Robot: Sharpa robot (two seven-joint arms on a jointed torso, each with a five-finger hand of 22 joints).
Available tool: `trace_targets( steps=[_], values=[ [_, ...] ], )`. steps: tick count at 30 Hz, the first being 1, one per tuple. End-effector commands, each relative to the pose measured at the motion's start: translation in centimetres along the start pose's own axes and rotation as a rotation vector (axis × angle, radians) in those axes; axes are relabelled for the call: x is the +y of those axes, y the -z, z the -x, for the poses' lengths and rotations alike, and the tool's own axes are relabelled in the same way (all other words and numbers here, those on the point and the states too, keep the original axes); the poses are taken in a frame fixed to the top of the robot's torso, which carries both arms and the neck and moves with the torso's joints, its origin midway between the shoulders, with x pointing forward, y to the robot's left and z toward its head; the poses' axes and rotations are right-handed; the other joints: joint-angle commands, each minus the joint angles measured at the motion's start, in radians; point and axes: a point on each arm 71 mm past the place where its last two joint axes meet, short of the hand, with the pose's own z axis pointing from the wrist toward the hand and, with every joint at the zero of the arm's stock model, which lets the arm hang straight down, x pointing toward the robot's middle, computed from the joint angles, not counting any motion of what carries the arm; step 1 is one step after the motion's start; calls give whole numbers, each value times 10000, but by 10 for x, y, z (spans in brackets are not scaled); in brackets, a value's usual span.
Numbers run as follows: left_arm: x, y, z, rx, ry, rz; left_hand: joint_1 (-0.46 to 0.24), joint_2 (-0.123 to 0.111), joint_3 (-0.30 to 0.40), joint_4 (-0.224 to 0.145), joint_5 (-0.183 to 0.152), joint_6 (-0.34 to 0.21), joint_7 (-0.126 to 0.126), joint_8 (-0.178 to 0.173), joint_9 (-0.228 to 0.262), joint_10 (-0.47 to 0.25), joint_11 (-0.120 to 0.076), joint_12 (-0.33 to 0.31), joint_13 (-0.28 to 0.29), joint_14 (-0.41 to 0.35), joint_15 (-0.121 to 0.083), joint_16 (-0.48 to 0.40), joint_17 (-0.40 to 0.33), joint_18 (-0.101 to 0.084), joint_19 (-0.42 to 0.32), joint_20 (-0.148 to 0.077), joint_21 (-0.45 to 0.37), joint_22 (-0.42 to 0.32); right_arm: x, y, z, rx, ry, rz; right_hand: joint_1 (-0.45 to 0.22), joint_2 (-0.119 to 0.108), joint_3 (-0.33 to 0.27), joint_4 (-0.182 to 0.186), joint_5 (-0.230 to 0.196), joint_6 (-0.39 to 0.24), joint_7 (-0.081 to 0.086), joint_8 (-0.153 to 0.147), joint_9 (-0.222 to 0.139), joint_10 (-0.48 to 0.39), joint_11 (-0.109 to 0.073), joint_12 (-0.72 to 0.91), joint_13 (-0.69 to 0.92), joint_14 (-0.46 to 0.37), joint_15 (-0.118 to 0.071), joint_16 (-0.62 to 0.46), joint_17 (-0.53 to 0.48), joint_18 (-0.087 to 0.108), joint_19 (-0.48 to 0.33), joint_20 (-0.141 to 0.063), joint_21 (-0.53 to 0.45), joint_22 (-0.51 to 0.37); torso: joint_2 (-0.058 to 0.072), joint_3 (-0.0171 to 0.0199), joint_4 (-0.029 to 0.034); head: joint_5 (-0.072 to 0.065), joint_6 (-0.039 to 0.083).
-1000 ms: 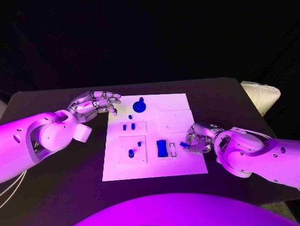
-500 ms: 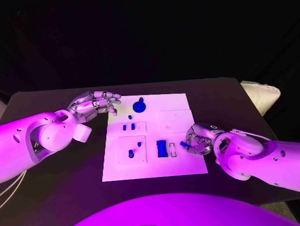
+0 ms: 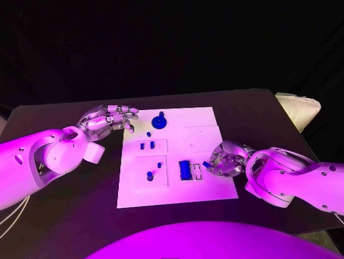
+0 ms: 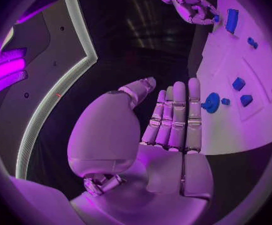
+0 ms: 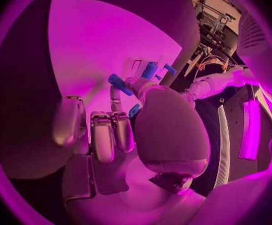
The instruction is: Assemble the parts on the task board
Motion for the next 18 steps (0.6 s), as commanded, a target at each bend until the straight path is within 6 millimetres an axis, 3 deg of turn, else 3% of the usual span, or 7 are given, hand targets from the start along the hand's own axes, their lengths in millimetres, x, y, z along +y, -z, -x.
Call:
trace_targets(
  steps=[1,18],
  values=[
    [0,-1,-3,230,108,-22,-32,77,-5,78,61,-84,-3,47,-16,-5,47,-35,-11,3,27,-48,9,132,48,9,-68,-9,-1,-1,-7,861,-845,-349,-191,19,210,-143,34,5,-99,69,38,749,-95,79,2292,948,-97,45,2198,-192,25,-42,24,136,2,-2,9,-10,2],
    [0,-1,-4,311,123,28,-74,86,-20,124,59,-94,2,50,-22,-11,53,-40,-13,3,33,-49,13,130,54,14,-91,-25,7,-9,-20,1079,-1186,-651,-722,71,45,41,17,30,-131,139,70,807,-123,177,2353,952,-121,52,2215,-200,53,-62,55,186,15,29,6,-13,2]
  ],
)
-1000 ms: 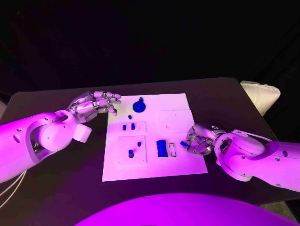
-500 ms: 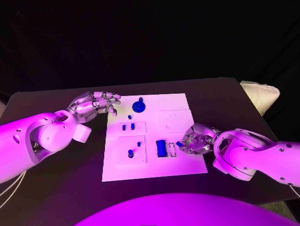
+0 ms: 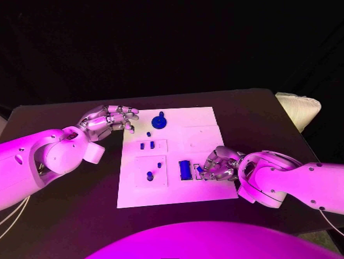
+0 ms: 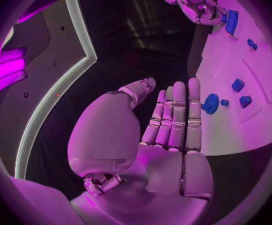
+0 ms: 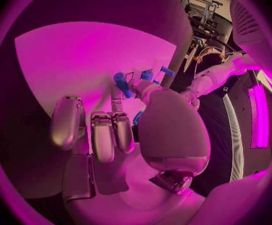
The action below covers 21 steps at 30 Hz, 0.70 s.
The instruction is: Assemble the parts on the task board
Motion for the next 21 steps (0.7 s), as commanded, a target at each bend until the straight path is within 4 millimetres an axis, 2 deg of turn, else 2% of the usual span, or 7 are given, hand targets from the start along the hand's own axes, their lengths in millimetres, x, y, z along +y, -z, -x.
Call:
trace_targets(
  steps=[1,7,17,18,19,21],
  values=[
    [0,-1,-3,242,104,-31,-22,34,-5,52,59,-94,2,51,-10,-11,52,-40,-14,3,33,-48,13,130,54,14,-43,-7,1,-1,-2,-5,-172,-105,-141,-6,-5,101,-48,-21,-79,28,-21,811,-46,46,2362,952,-48,52,2215,-67,19,-26,55,191,10,4,0,-6,2],
    [0,-1,-4,262,109,-20,-39,42,-9,74,58,-97,1,54,-12,-13,53,-41,-15,3,35,-48,16,130,58,16,-55,-16,4,-1,-2,-177,-270,-7,-373,18,-72,231,-76,5,-84,46,-20,822,-49,63,2374,954,-49,55,2221,-68,26,-29,51,201,3,5,-5,-3,2],
    [0,-1,-4,304,120,13,-63,46,-18,100,57,-101,1,56,-15,-17,54,-43,-16,3,37,-48,19,129,62,19,-70,-27,6,-2,-3,-151,-329,51,-631,-16,-188,368,-121,38,-97,75,-18,827,-60,71,2381,954,-58,55,2222,-67,31,-36,38,209,-4,-13,1,-18,2],
    [0,-1,-4,307,121,16,-63,46,-18,100,57,-101,1,56,-15,-17,54,-43,-16,3,37,-48,19,129,62,19,-70,-27,7,-2,-3,-142,-336,58,-666,-26,-215,386,-64,38,-98,77,-18,828,-61,72,2381,955,-59,56,2225,-68,32,-37,40,213,-3,-16,2,-18,2],
    [0,-1,-4,313,123,20,-63,46,-18,100,57,-101,1,56,-15,-17,54,-43,-16,3,37,-48,19,129,62,19,-70,-27,7,-2,-4,-128,-344,68,-728,-45,-310,400,181,42,-107,92,-15,827,-68,68,2381,954,-65,56,2223,-67,33,-44,27,217,-2,-13,1,-15,2],
    [0,-1,-4,321,125,26,-79,48,-25,118,56,-105,1,58,-17,-19,55,-44,-16,2,39,-48,20,129,64,21,-79,-34,8,-3,-4,-112,-351,77,-761,-53,-342,417,200,40,-101,93,-15,830,-66,74,2384,954,-65,56,2224,-69,36,-44,33,223,2,-17,4,-16,2]
  ],
)
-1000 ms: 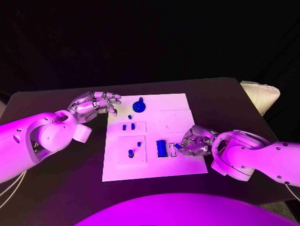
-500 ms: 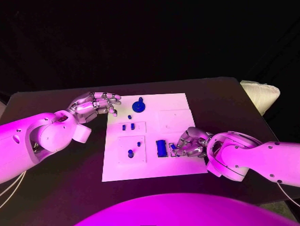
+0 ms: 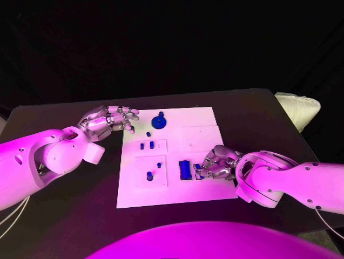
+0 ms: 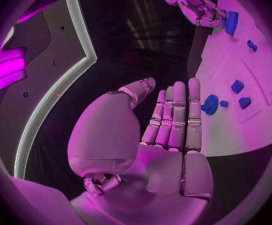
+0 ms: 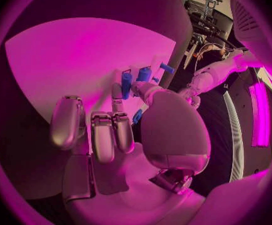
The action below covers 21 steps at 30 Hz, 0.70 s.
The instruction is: Assemble the parts on the task board
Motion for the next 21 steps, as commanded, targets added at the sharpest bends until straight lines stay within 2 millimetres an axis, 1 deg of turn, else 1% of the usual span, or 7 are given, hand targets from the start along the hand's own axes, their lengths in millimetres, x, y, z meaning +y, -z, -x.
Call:
trace_targets(
  steps=[1,6,10,13,21],
  values=[
    [0,-1,-3,255,106,-21,-79,48,3,85,56,-101,-2,58,-17,-19,55,-45,-17,3,39,-48,12,129,64,21,-42,-15,3,0,-2,80,-59,101,-115,-14,-72,27,62,-12,-48,17,-19,833,-65,41,2389,954,-66,55,2222,-71,37,-45,34,219,4,-9,4,-2,2],
    [0,-1,-3,264,109,-3,-94,48,-3,101,56,-105,-2,59,-19,-21,56,-46,-17,2,40,-47,14,129,66,23,-51,-22,2,-2,-2,111,-25,44,-317,7,-243,162,-7,-6,-41,21,-26,838,-57,49,2396,954,-59,56,2224,-71,39,-42,17,223,0,-16,9,-4,2],
    [0,-1,-3,272,110,5,-94,48,-3,101,56,-105,-2,59,-19,-21,56,-46,-17,2,40,-47,14,129,66,23,-51,-22,2,-2,-2,135,-2,43,-551,-30,-463,223,-50,-7,-31,15,-40,837,-47,46,2396,953,-51,52,2216,-67,35,-36,-15,218,-4,-9,0,-1,2],
    [0,-1,-3,282,112,11,-94,48,-3,101,56,-105,-2,59,-19,-21,56,-46,-17,2,40,-47,14,129,66,23,-51,-22,2,-3,-2,152,13,51,-698,-69,-628,227,-35,-7,-28,10,-50,835,-43,41,2394,950,-47,48,2205,-65,34,-33,-33,217,-4,-5,-2,7,2],
    [0,-1,-3,281,110,21,-94,48,-3,101,56,-105,-2,59,-19,-21,56,-46,-17,2,40,-47,14,129,66,23,-51,-22,2,-3,-2,149,25,129,-856,-111,-838,231,-112,-9,-26,1,-65,828,-39,26,2387,949,-44,46,2203,-62,31,-30,-60,215,-1,1,-4,12,2]
  ],
)
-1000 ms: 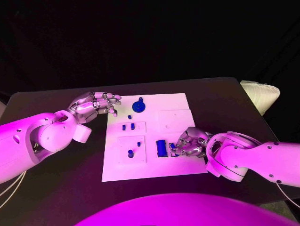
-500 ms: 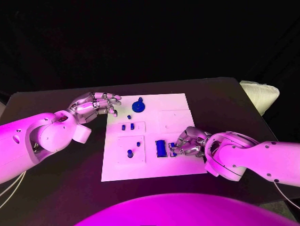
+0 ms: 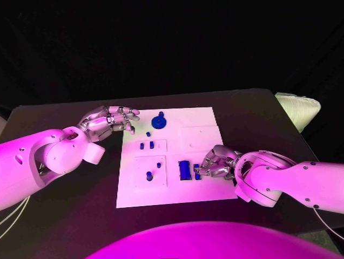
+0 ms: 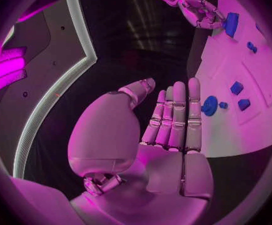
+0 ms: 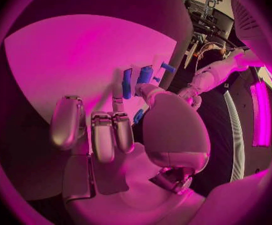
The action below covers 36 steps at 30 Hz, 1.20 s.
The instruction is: Assemble the parts on the task board
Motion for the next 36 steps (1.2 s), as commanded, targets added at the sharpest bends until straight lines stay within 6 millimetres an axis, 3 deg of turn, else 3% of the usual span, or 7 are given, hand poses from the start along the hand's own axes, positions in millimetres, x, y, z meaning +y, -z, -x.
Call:
trace_targets(
  steps=[1,12,17,21,27,33,36],
  values=[
    [0,-1,-3,220,92,-36,-54,8,-5,53,56,-36,0,59,-12,-21,56,-47,-10,2,40,-47,15,129,67,23,-51,-16,2,0,-2,142,67,202,-79,6,-53,1,-45,-38,2,-35,-17,828,-40,24,2388,951,-44,48,2208,-60,29,-30,-67,215,4,10,-5,6,2],
    [0,-1,-3,226,90,-27,-54,8,-5,53,56,-36,0,59,-12,-21,56,-47,-10,2,40,-47,15,129,67,23,-51,-16,0,0,0,23,141,292,204,95,-41,-134,-111,-48,-24,-37,-26,828,-64,24,2389,950,-60,46,2203,-57,28,-37,-88,216,-4,1,-1,-13,2],
    [0,-1,-3,227,90,-25,-54,8,-5,53,56,-36,0,59,-12,-21,56,-47,-10,2,40,-47,15,129,67,23,-51,-16,-1,0,4,-235,124,412,382,244,-20,-159,-263,-44,-27,-34,-33,819,-69,4,2380,950,-64,46,2204,-56,30,-43,-102,221,4,8,1,5,2],
    [0,-1,-3,222,87,-20,-54,8,-5,53,56,-36,0,59,-12,-21,56,-47,-10,2,40,-47,15,129,67,23,-51,-16,1,1,7,-503,88,907,541,183,-67,-242,-379,-84,-20,-47,-43,785,-62,-63,2344,947,-62,41,2192,-45,13,-43,-177,190,8,8,5,8,2],
    [0,-1,-3,218,83,-16,-54,8,-5,53,56,-36,0,59,-12,-21,56,-47,-10,2,40,-47,15,129,67,23,-51,-16,0,4,20,-1191,313,2272,1374,-32,-216,-630,-868,-869,351,-499,-245,348,253,-806,1949,922,189,-1,2104,34,-182,138,-783,-92,2,2,5,6,2],
    [0,-1,-3,219,77,-13,-54,8,-5,53,56,-36,0,59,-12,-21,56,-47,-10,2,40,-47,15,129,67,23,-51,-16,-2,6,27,-1598,713,3098,2114,-61,-233,-972,-1283,-1159,519,-745,-361,204,400,-980,1849,937,321,30,2184,42,-195,268,-826,-79,1,5,-8,29,2],
    [0,-1,-3,228,76,-10,-54,8,-5,53,56,-36,0,59,-12,-21,56,-47,-10,2,40,-47,15,129,67,23,-51,-16,-1,6,27,-1643,834,3444,2787,210,60,-1287,-2250,-1075,522,-813,-415,211,402,-944,1857,951,326,57,2249,34,-163,296,-736,-3,7,13,-5,28,2]
  ],
)
